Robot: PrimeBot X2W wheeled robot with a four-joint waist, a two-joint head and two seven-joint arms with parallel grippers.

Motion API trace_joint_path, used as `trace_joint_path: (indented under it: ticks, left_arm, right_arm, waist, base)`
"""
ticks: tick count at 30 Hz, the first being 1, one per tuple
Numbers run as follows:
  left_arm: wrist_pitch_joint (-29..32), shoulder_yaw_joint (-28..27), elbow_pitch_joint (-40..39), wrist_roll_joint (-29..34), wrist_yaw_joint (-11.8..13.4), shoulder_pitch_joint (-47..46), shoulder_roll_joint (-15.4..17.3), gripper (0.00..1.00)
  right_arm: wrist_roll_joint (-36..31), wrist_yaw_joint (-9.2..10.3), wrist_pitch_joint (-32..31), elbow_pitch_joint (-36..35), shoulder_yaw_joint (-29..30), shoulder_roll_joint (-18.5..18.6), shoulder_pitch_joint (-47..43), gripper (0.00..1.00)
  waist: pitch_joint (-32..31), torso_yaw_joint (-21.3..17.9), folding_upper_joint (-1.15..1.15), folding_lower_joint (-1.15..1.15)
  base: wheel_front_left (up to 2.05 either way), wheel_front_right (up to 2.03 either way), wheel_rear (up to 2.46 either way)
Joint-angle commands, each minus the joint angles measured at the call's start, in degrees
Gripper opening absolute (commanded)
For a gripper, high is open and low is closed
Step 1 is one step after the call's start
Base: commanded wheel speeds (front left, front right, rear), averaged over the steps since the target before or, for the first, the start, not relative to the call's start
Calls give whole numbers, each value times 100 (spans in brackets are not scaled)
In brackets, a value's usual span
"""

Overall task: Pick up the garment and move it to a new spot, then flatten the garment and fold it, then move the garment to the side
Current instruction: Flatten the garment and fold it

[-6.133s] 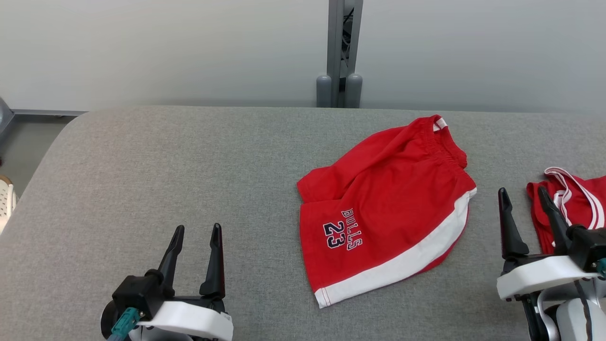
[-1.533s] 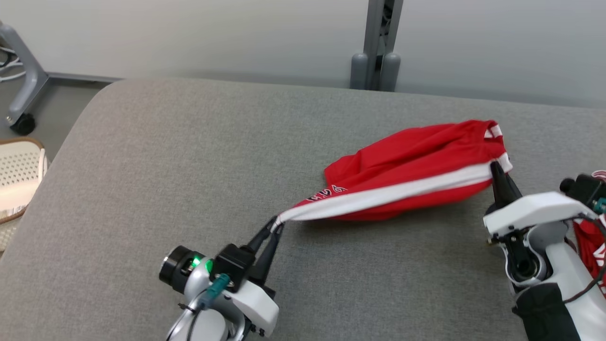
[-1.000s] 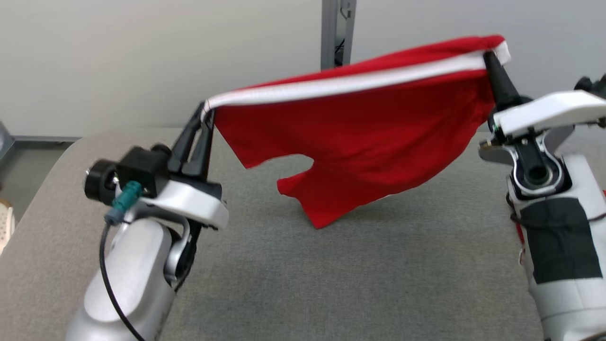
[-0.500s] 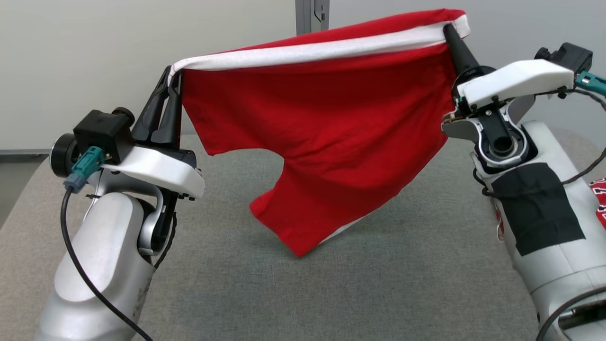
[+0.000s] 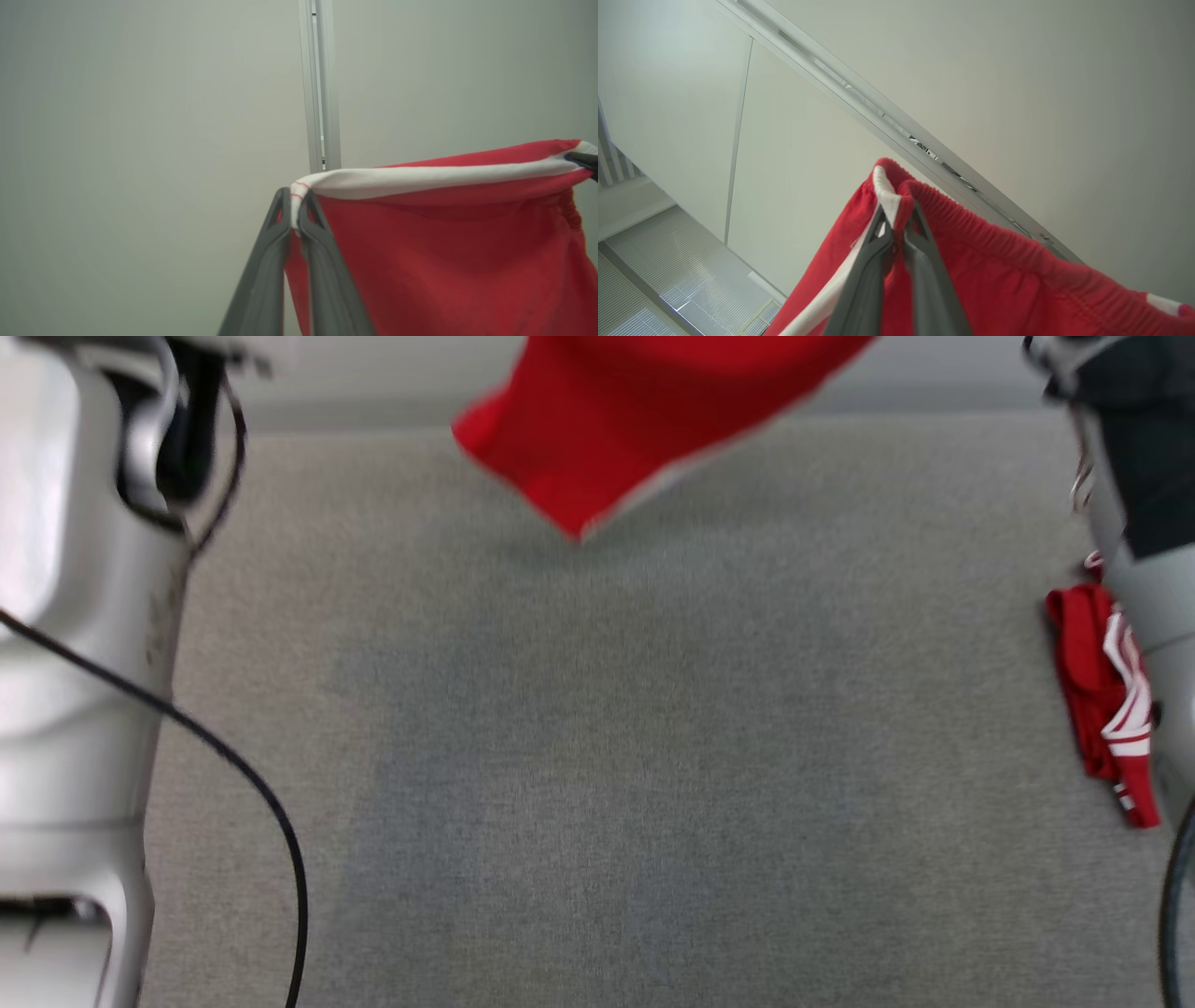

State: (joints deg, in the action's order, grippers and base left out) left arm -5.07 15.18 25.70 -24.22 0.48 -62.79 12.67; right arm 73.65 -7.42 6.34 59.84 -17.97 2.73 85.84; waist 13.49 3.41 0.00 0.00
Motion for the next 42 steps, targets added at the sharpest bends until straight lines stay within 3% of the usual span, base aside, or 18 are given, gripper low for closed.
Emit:
trace_joint_path:
  ticks: [1,10,21,28,42]
  left_arm:
    - [-90,-40,123,-14,-8,-259,-62,0]
    - [-971,-289,1064,-20,44,-1742,-633,0]
    - [-1008,-276,1192,251,-284,-989,-936,0]
    - [-1009,-143,1325,461,-399,-238,-962,0]
    - [-1010,238,1669,1208,-632,1115,-834,0]
  right_arm:
    - [-9,-13,117,-64,-32,38,126,0]
    - [684,-13,651,-717,-41,30,607,0]
    - [824,-13,569,-482,-281,360,-457,0]
    - [1107,-13,398,-555,-235,543,-1207,0]
    - [1329,-12,-106,-607,-446,659,-2689,0]
  waist:
    - [764,73,0,0]
    - [1631,351,0,0]
    - [2175,690,0,0]
    - [2002,790,0,0]
    - [1029,657,0,0]
  base:
    - [0,0,0]
    - [0,0,0]
    - [0,0,0]
    - [0,0,0]
    - [0,0,0]
